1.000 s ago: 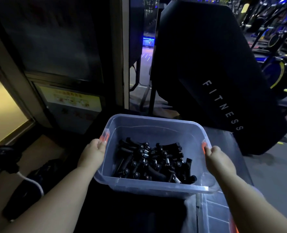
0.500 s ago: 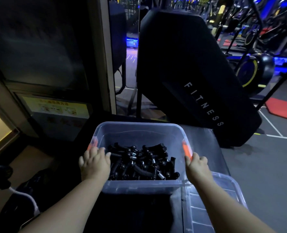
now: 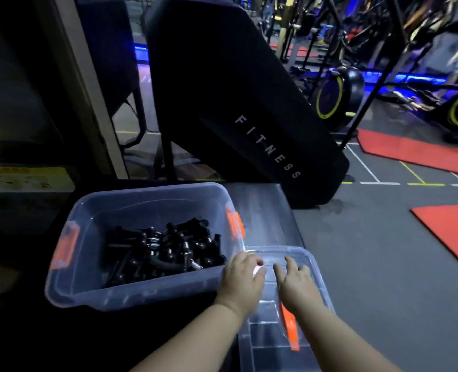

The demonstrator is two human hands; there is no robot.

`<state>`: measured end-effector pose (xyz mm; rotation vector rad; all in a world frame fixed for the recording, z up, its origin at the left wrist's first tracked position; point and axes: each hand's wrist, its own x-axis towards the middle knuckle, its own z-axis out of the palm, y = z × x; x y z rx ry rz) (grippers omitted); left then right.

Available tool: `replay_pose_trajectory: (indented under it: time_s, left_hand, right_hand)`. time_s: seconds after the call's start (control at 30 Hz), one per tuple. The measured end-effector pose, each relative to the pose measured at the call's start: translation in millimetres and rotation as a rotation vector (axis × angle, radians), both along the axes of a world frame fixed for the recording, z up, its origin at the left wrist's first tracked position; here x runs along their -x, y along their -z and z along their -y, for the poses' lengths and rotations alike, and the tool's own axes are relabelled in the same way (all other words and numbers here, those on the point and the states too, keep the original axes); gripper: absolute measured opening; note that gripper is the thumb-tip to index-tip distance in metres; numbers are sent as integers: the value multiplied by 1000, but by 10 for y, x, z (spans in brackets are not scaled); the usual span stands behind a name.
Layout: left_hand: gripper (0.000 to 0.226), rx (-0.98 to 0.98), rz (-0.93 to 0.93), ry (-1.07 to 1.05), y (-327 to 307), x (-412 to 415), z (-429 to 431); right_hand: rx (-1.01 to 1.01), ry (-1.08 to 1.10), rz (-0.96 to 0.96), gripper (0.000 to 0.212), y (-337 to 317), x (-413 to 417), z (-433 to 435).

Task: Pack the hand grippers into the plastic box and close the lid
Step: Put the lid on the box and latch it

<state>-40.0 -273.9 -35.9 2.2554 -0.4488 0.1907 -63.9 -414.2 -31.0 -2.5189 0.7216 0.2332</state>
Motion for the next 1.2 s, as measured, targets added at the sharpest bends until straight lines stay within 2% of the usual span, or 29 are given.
replay_pose_trajectory:
  time_s: [0.07,0.17,0.2,0.27,0.33,0.4,0.47,0.57,0.8,0.97,1.1,1.2]
  left_hand:
    - [51,-23,-136,54,64,123,220]
    - [76,-183,-318,110,252,248,426]
    - [74,-245,-352,106,319,278,469]
    - [51,-369,-443,68,486,311,517]
    - [37,-455,-538,46,662,357,565]
    - [39,-523,-609,21,811,405,563]
    - [44,-560,-660,-24,923,451,562]
    - [54,-558,-694,-99,1057,498,566]
    - [75,-480,-806,-231,1193,419,628]
    - [83,-376,-827,-350,1212,333,697]
    - [81,-339,-844,-394,1143,242,790]
    - [61,-240,-849,-376,1060,147,922]
  right_hand:
    - [119,-80,-5,54,71,160,193]
    - [287,-268,-114,73,403,313,549]
    - [393,-320,-112,72,432,380,600]
    - [401,-403,-166,55,317,467,639]
    - [323,-273,-203,47,498,613,812]
    - [221,-104,-60,45,616,710,880]
    - [136,53,-93,42,795,759,979]
    - [-45,206,-305,54,999,838,1061]
    - [78,205,-372,56,1173,870,1070]
    - [-50,271,-388,61,1299,867,1132]
    - [-40,334,-343,61,1361,877,1221]
    - [-32,451,-335,60,1364,886,1340]
